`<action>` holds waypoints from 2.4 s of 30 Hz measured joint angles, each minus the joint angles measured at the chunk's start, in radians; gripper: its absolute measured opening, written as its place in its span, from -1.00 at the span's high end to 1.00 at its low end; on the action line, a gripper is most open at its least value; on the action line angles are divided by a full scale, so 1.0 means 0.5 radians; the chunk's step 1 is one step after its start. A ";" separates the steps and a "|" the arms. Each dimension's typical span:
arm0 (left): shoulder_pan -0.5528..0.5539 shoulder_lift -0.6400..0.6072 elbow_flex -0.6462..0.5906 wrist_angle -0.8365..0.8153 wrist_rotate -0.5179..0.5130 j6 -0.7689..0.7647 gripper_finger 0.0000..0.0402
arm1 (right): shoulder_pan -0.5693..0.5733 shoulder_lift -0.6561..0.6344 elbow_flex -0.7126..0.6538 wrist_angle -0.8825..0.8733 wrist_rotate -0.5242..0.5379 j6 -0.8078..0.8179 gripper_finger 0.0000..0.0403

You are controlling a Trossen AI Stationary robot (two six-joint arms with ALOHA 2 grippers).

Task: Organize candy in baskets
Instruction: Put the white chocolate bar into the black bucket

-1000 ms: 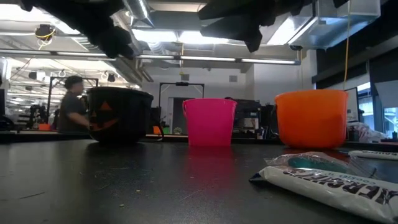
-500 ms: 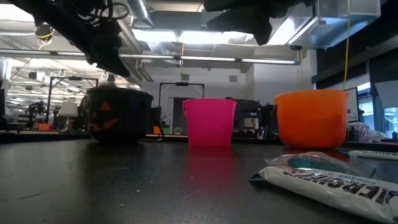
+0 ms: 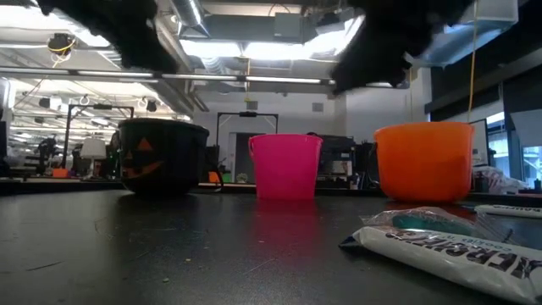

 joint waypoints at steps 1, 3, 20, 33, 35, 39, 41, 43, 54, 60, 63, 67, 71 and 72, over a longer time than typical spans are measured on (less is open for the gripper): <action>-0.018 -0.023 0.023 -0.007 0.116 -0.013 0.23 | 0.000 -0.003 0.001 -0.101 -0.022 0.081 0.12; -0.070 -0.061 0.061 0.008 0.318 -0.059 0.23 | 0.001 -0.004 0.001 -0.379 -0.063 0.258 0.12; -1.157 -0.056 -0.312 0.920 -0.025 -0.329 0.40 | 0.260 -0.005 -0.354 -1.618 -0.224 1.618 0.12; -1.462 0.147 -0.413 1.102 -0.389 -0.388 0.40 | 0.258 -0.079 -0.601 -1.181 -0.233 1.579 0.12; -1.464 0.181 -0.413 1.136 -0.392 -0.391 0.40 | 0.260 -0.140 -0.576 -1.180 -0.248 1.574 0.12; -1.464 0.237 -0.413 1.175 -0.393 -0.404 0.40 | 0.262 -0.280 -0.548 -1.192 -0.200 1.566 0.12; -1.464 0.255 -0.412 1.178 -0.390 -0.432 0.40 | 0.261 -0.307 -0.542 -1.176 -0.186 1.567 0.12; -1.464 0.277 -0.412 1.189 -0.390 -0.458 0.40 | 0.260 -0.300 -0.549 -1.201 -0.187 1.568 0.12; -1.525 0.441 -0.412 1.342 -0.383 -0.534 0.40 | 0.260 -0.116 -0.571 -1.017 -0.245 1.575 0.12; -1.542 0.548 -0.412 1.393 -0.384 -0.540 0.40 | 0.262 -0.060 -0.645 -0.862 -0.246 1.575 0.12; -1.542 0.600 -0.412 1.427 -0.385 -0.555 0.40 | 0.263 -0.054 -0.655 -0.867 -0.210 1.574 0.12; -1.551 0.712 -0.412 1.555 -0.400 -0.599 0.40 | 0.263 -0.053 -0.657 -0.863 -0.190 1.567 0.12; -1.577 0.862 -0.412 1.713 -0.421 -0.591 0.40 | 0.264 -0.052 -0.658 -0.853 -0.135 1.566 0.22; -1.578 0.897 -0.412 1.747 -0.421 -0.590 0.40 | 0.265 -0.051 -0.658 -0.844 -0.116 1.566 0.27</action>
